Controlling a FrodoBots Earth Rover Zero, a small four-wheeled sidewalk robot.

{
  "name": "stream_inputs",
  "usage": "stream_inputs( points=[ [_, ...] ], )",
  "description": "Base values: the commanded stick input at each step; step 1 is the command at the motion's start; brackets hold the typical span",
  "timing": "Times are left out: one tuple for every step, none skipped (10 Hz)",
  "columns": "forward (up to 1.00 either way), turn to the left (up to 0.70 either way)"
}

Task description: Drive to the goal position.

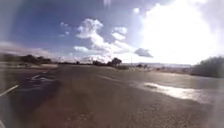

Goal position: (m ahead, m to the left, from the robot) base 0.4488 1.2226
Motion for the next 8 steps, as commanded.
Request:
stream_inputs(
  points=[
    [0.00, 0.50],
    [0.00, 0.50],
    [0.00, 0.50],
    [0.00, 0.50],
    [0.00, 0.50],
    [0.00, 0.50],
    [0.00, 0.43],
    [0.00, 0.31]
  ],
)
